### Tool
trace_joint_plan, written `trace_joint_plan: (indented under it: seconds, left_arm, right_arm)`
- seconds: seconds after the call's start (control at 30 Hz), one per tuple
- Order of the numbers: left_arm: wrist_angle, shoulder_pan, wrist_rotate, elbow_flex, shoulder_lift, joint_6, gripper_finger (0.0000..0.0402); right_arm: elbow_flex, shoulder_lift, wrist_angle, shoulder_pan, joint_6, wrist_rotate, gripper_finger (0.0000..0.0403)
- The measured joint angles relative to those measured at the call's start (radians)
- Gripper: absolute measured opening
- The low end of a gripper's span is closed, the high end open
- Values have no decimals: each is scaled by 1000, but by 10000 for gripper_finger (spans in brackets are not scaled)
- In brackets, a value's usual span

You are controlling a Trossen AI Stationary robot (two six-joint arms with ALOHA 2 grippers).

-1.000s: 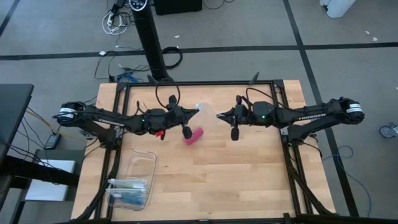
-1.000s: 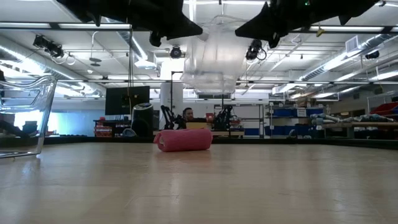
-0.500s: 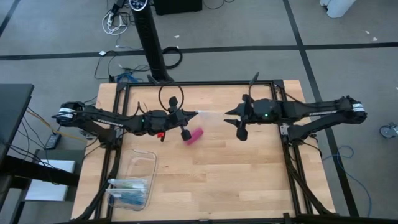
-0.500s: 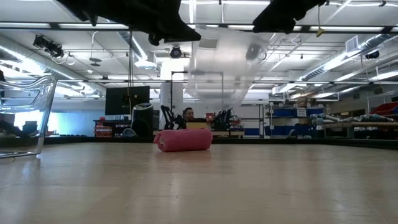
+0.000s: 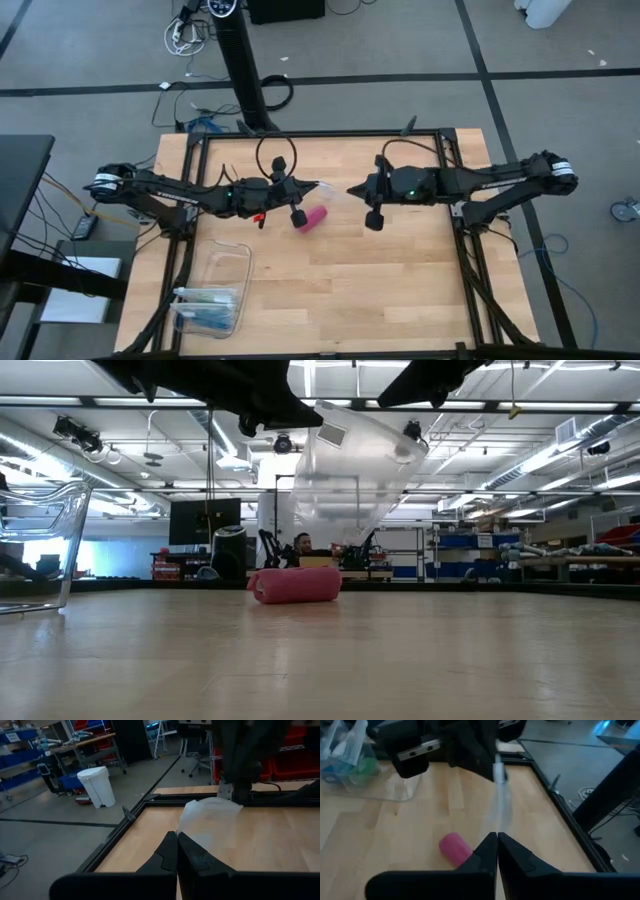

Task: Roll bandage
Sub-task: Put the rolled pink bandage into the transparent zip bag

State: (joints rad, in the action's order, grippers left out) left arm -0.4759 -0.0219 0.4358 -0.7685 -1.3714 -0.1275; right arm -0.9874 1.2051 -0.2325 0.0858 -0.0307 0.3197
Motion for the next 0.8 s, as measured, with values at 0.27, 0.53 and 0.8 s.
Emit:
trace_joint_plan:
  seconds: [0.27,0.53,0.8]
  left_arm:
    - [-3,0,0,0,0,9,0]
    - [0,0,0,0,0,41,0]
    - [-7,0,-33,0,0,57,0]
  right_arm:
    - [-28,82,1,-2,-13,-1,5]
    - [-28,102,17,-14,-7,7,2]
    - [-28,139,30,-75,-27,-39,27]
